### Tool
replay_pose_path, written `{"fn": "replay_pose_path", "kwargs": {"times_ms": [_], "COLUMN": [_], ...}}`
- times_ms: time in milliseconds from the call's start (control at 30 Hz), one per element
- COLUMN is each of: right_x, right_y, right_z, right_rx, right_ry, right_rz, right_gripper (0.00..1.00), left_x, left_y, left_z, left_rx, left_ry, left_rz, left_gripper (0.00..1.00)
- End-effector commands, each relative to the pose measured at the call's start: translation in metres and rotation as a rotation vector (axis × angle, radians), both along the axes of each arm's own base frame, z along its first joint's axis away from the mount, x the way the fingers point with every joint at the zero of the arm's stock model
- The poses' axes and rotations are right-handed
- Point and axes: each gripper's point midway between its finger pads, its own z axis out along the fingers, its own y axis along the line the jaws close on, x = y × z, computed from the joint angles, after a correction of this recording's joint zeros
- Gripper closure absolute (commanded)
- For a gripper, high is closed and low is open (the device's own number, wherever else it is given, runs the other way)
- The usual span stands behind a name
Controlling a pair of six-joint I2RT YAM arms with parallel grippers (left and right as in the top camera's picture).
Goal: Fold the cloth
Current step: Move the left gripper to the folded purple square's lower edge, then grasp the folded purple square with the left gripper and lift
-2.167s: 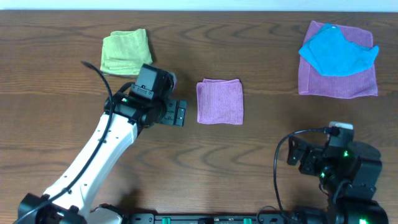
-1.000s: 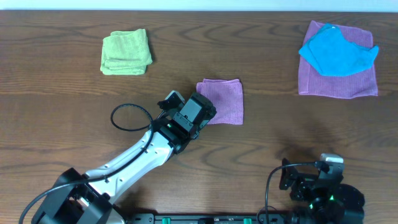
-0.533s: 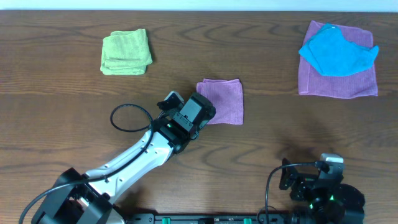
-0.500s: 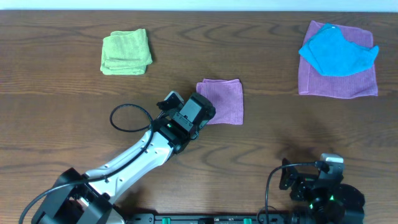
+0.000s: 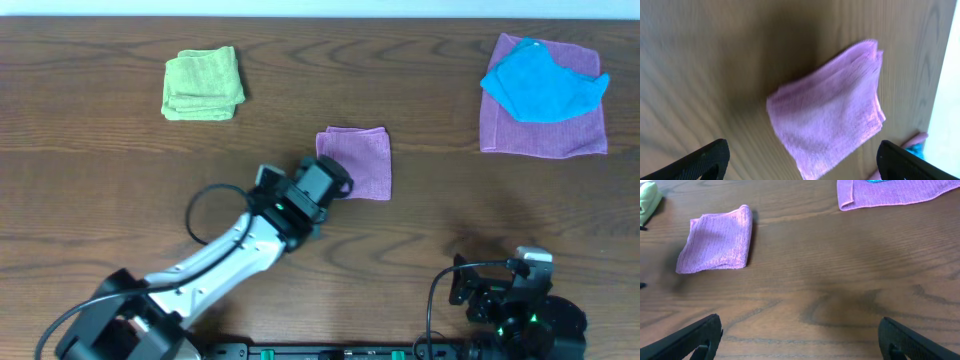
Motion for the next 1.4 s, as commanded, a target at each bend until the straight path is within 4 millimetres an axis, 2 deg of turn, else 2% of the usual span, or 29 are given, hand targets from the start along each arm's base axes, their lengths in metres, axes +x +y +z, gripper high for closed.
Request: {"fn": "replay_pose_path", "kwargs": {"times_ms": [0,100,233,433,700,833,867,967,1033,1067,1100,1133,1200,1367], "right_x": [0.0,0.0,0.0,0.0,0.0,0.0,0.0,0.0,0.0,0.0,0.0,0.0,0.0,0.0], "right_y": [0.0,0.0,0.0,0.0,0.0,0.0,0.0,0.0,0.0,0.0,0.0,0.0,0.0,0.0], "right_z": [0.001,0.001,0.001,0.001,0.001,0.001,0.001,0.001,0.001,0.001,0.001,0.001,0.001,0.001], "right_rx": [0.005,0.005,0.005,0.005,0.005,0.005,0.005,0.005,0.005,0.005,0.005,0.005,0.005,0.005], "right_ry": [-0.008,-0.009,-0.008,-0.009,-0.008,-0.009,-0.008,-0.008,-0.008,-0.008,-0.009,-0.008,-0.008,-0.008], "right_rz": [-0.002,-0.002,-0.002,-0.002,-0.002,-0.002,-0.002,-0.002,-0.002,-0.002,-0.002,-0.002,-0.002,-0.002], "right_gripper": [0.01,0.01,0.01,0.01,0.01,0.01,0.01,0.01,0.01,0.01,0.01,0.01,0.01,0.01], "left_x": [-0.004,0.002,0.002,0.004,0.028,0.037,0.039,0.039,0.039,0.04,0.04,0.041,0.042,0.043], "left_y": [-0.014,-0.032,-0.044,-0.037,-0.037,-0.033,-0.031,-0.026,-0.023,-0.022,-0.021,-0.021,-0.021,-0.021], "left_z": [-0.014,-0.028,-0.054,-0.064,-0.09,-0.1,-0.102,-0.111,-0.114,-0.115,-0.116,-0.116,-0.115,-0.114], "left_rx": [-0.048,-0.077,-0.092,-0.056,-0.064,-0.051,-0.043,-0.015,-0.003,0.0,-0.001,-0.001,-0.006,-0.007], "left_ry": [-0.004,-0.02,0.021,0.019,-0.044,-0.077,-0.084,-0.084,-0.085,-0.083,-0.084,-0.084,-0.088,-0.09], "left_rz": [0.12,0.102,0.077,0.095,0.145,0.175,0.182,0.194,0.2,0.203,0.204,0.205,0.207,0.209], "left_gripper": [0.05,0.05,0.05,0.05,0.04,0.0,0.08,0.17,0.3,0.56,0.76,0.89,0.94,0.94]}}
